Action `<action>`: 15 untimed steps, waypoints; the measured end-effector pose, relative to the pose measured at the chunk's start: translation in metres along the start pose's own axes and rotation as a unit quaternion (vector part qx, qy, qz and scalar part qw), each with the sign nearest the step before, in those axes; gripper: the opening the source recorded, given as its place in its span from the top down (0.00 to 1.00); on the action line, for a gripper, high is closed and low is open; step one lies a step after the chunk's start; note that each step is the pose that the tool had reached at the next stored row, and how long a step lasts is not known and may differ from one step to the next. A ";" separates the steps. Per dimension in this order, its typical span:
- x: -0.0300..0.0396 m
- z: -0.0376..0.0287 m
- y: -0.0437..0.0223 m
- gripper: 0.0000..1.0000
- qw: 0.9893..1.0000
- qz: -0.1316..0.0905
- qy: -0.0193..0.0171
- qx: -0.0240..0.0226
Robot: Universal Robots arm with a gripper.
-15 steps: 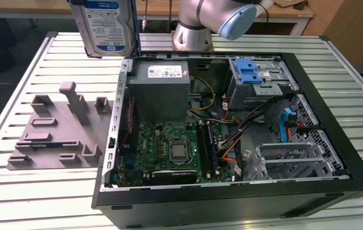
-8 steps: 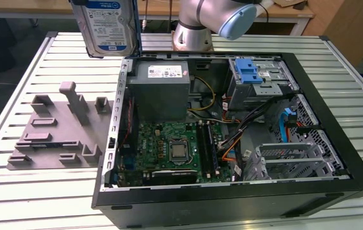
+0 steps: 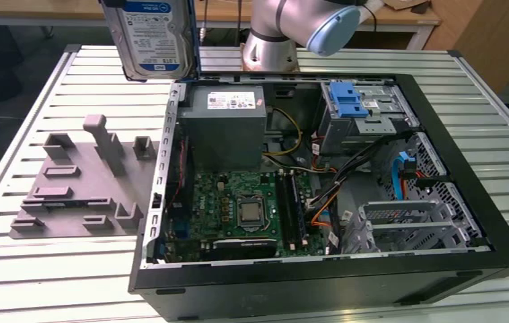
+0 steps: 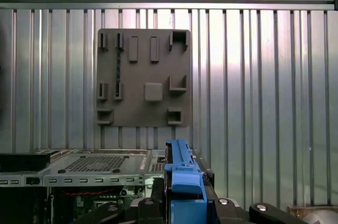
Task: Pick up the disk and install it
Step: 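Pick up the disk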
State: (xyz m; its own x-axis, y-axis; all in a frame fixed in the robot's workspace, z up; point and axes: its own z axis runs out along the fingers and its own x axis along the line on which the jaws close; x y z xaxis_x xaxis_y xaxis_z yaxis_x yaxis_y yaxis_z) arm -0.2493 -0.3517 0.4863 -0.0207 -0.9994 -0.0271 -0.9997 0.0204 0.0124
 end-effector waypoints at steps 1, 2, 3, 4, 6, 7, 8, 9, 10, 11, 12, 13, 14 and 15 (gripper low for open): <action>0.0000 0.0000 -0.0003 0.63 1.000 0.000 0.000 0.000; 0.0000 0.0000 -0.0007 0.63 1.000 0.000 0.000 0.000; 0.0000 0.0000 -0.0010 0.63 1.000 0.000 0.000 0.000; 0.0000 0.0000 -0.0013 0.63 1.000 0.000 0.000 0.000; 0.0000 0.0000 -0.0020 0.63 1.000 0.000 0.000 0.000; 0.0000 0.0000 -0.0023 0.63 1.000 0.000 0.000 0.000; 0.0000 0.0000 -0.0026 0.63 1.000 0.000 0.000 0.000; 0.0000 0.0000 -0.0029 0.63 1.000 0.000 0.000 0.000; -0.0001 0.0000 -0.0032 0.63 1.000 0.000 0.000 0.000; -0.0001 0.0000 -0.0036 0.63 1.000 0.000 0.000 0.000; -0.0001 0.0000 -0.0039 0.63 1.000 0.000 0.000 0.000; -0.0001 0.0000 -0.0043 0.63 1.000 0.000 0.000 0.000; -0.0001 0.0000 -0.0046 0.63 1.000 0.000 0.000 0.000; -0.0001 0.0000 -0.0049 0.63 1.000 0.000 0.000 0.000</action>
State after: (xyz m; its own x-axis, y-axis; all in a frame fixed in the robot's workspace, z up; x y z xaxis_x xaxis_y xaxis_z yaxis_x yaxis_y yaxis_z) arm -0.2443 -0.3517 0.4863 -0.0207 -0.9994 -0.0272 -0.9997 0.0204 0.0124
